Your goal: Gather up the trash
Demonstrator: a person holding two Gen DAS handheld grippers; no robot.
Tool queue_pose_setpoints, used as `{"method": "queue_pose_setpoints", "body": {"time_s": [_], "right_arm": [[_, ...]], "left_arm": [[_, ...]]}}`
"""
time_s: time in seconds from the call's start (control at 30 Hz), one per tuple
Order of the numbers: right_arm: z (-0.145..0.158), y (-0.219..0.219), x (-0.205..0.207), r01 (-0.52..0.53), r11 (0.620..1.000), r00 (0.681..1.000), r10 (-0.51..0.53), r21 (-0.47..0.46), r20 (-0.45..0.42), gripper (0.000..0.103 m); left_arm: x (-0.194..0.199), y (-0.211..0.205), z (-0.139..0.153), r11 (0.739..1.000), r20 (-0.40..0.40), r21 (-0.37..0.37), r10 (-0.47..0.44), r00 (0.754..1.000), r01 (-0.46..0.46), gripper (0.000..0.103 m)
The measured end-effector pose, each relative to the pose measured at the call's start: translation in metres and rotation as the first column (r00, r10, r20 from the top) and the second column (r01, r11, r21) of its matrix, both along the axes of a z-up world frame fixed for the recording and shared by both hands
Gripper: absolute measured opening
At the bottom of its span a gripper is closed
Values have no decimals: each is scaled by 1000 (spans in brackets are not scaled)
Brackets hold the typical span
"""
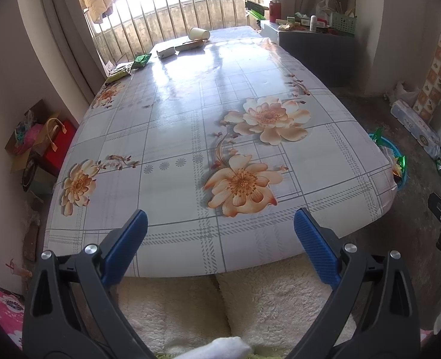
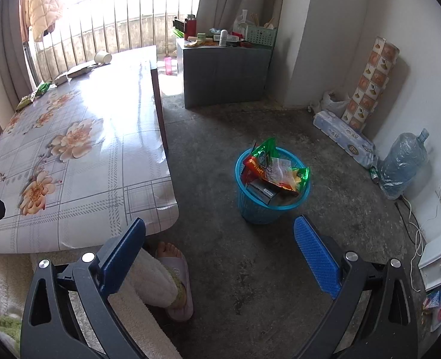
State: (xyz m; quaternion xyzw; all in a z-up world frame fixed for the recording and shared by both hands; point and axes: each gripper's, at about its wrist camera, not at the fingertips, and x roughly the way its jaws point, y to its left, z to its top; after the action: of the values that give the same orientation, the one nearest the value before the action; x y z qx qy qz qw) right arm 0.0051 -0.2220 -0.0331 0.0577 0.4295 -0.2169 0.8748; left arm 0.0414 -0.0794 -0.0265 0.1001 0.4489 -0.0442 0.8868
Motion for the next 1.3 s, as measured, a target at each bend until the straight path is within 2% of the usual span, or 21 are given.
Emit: {"method": "queue_pose_setpoints", "body": {"time_s": [1.3], "right_arm": [[5, -4, -2, 10, 1000, 1000, -10, -4, 6, 97]], "left_arm": [[-3, -6, 2, 999, -16, -47, -26, 1000, 25, 94]]}}
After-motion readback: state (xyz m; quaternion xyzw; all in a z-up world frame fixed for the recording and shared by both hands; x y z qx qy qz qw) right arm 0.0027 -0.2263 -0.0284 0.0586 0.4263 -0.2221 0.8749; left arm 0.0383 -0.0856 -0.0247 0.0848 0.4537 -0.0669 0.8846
